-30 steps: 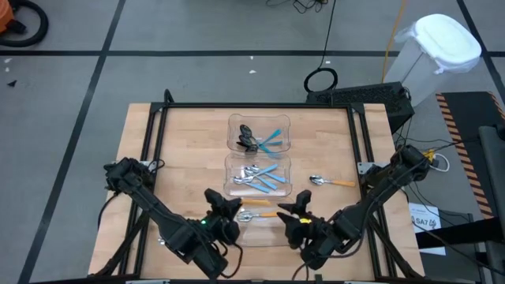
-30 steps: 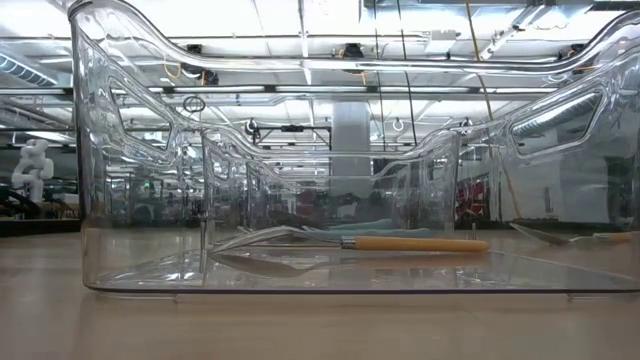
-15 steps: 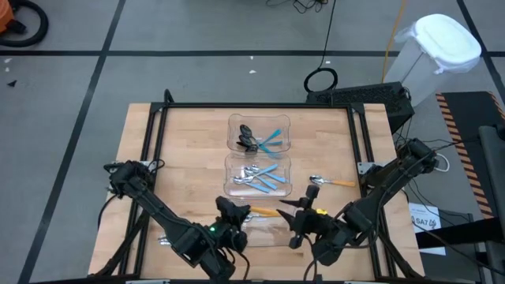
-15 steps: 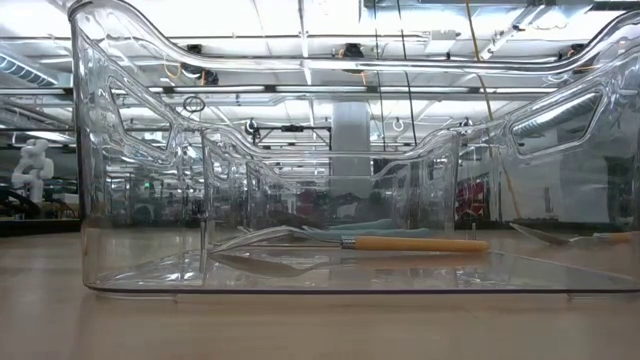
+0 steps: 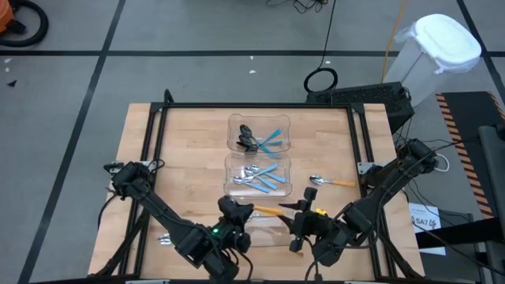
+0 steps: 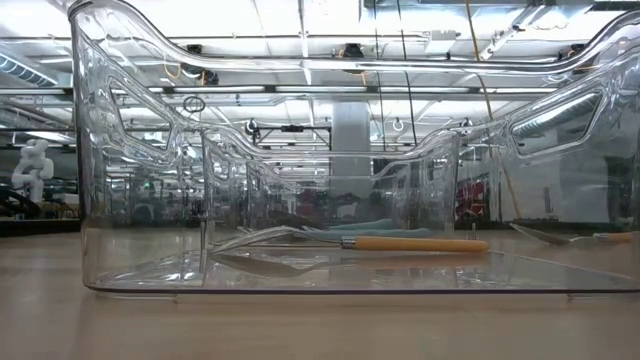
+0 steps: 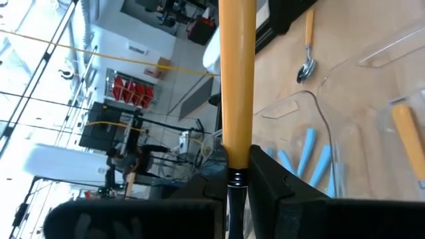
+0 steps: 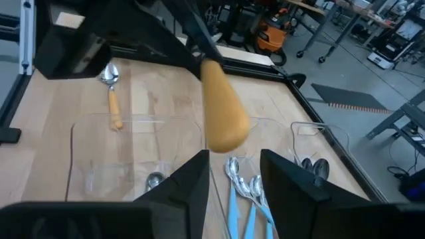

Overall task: Sort silverware by color (type)
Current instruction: Put the yellow spoon into the bottom transparent bin

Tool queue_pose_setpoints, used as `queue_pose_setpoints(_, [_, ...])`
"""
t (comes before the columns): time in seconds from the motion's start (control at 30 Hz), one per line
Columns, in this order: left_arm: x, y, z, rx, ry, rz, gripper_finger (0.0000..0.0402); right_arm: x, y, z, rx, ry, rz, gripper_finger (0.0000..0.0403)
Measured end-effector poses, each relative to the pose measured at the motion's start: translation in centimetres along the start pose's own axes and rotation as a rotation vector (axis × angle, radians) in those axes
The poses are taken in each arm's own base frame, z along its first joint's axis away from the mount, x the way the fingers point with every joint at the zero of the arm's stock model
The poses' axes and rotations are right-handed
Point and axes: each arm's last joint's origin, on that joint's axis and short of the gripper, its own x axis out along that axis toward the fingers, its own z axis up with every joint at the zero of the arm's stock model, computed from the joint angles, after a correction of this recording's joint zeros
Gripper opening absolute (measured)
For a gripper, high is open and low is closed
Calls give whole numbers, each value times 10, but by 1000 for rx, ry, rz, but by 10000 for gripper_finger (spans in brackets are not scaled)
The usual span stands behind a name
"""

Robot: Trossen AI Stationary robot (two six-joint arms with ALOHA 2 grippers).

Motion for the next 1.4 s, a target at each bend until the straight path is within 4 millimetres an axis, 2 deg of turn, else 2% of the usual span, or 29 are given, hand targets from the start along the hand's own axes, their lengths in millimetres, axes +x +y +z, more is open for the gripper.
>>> queue_pose_setpoints(0.57, [2,1,0,-18,1,2,28,-2,4,8,19,-57,27,129])
queue_pose_setpoints(0.93, [6,-3,5,-7,-7,-8,27,-2,5,12,35,-79,30,103])
queue_pose_setpoints(1.23, [7,-2,5,-11,-7,-7,27,-2,4,11,29,-72,31,63])
queue_pose_setpoints(1.4, [7,-2,5,-15,-7,-7,22,-2,4,10,18,-68,30,61])
